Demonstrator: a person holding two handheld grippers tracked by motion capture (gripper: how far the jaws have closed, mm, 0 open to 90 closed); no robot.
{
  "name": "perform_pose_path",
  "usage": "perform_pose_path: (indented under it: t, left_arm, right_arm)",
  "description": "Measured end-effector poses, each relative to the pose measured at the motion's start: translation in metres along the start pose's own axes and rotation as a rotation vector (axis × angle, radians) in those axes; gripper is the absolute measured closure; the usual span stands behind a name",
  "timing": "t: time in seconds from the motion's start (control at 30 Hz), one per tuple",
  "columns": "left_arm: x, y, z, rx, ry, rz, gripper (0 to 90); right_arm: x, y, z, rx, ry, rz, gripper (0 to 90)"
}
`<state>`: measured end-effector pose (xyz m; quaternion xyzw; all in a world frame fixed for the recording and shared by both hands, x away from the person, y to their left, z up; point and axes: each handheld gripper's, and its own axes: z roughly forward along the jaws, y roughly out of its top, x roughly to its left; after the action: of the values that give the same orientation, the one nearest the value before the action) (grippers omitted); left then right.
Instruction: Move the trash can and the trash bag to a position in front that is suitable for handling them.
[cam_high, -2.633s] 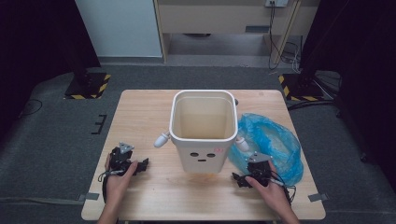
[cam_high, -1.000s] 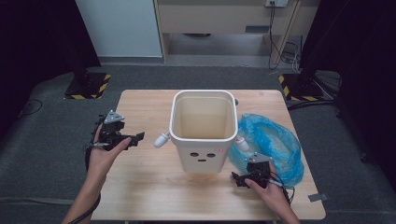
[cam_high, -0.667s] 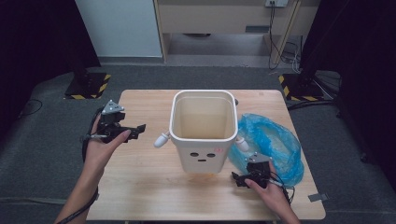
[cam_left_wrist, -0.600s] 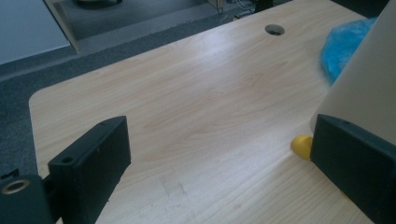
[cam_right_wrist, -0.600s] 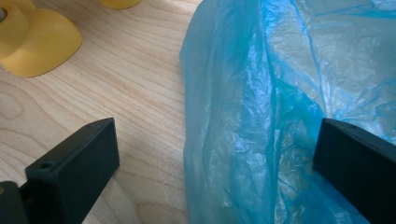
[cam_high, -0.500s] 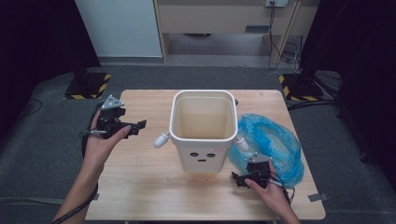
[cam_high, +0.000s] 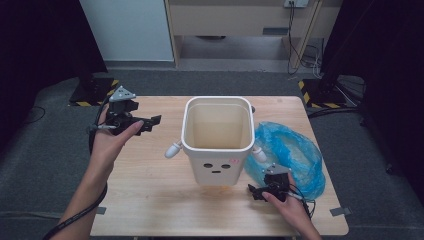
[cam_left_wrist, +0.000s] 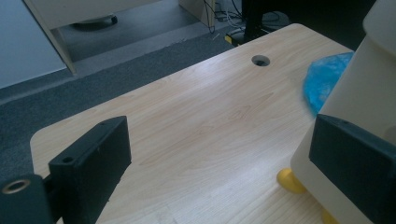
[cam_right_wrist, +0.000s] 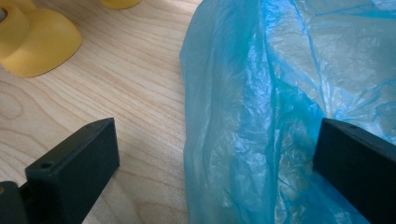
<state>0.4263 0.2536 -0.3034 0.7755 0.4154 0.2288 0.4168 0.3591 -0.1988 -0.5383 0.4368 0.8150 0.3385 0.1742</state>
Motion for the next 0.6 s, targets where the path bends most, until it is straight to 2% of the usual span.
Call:
perform_pose_path:
  t: [0.3,0.6]
  left_arm:
    - [-0.004,0.018,0.000,-0.013,-0.019,0.020,5.2]
    - [-0.008,0.029,0.001,-0.033,-0.037,0.026,5.3]
  right_arm:
    - [0.000,0.000,0.000,0.000,0.001,0.001,0.4]
    - [0.000,0.000,0.000,0.000,0.001,0.001,0.4]
